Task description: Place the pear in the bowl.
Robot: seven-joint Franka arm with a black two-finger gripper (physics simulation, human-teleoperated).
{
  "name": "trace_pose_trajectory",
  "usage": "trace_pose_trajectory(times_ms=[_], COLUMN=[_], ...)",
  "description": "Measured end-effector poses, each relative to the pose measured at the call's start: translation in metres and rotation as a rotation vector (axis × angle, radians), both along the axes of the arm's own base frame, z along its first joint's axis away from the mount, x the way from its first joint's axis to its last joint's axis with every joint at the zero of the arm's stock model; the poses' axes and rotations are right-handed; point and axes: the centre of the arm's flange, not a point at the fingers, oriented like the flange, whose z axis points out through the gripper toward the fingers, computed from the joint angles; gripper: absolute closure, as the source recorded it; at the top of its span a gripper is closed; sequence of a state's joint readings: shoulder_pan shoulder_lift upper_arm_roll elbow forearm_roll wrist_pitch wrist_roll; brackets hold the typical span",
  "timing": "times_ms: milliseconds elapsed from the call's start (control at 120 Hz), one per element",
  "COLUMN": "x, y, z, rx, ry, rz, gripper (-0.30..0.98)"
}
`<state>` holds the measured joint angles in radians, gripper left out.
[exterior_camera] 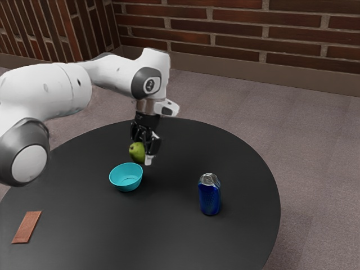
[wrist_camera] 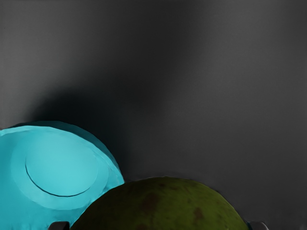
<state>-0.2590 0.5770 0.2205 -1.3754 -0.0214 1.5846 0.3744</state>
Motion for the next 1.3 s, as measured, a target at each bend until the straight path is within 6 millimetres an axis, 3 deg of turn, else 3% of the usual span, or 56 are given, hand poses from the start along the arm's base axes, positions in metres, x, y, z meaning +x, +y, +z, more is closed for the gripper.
trace_pose_trajectory(times_ms=[167,317,575,833,1000,1300], x=[-0.043,-0.068,-0.065,-0.055,-0.051,-0.049], y=[0.028,0.049,0.075,0.087,0.085,0.080], z=[0.013,-0.004,-0.028,-0.049,-0.052,-0.050], rx=[-0.003,-0.003,-0.009,-0.009,-0.012,-0.025], ry=[-0.034,-0.072,-0.191,-0.244,-0.260,-0.272], rz=[0.007,0.007,-0.022,-0.056,-0.085,-0.117], gripper=[0.32,0.33,0.33,0.33,0.33,0.09])
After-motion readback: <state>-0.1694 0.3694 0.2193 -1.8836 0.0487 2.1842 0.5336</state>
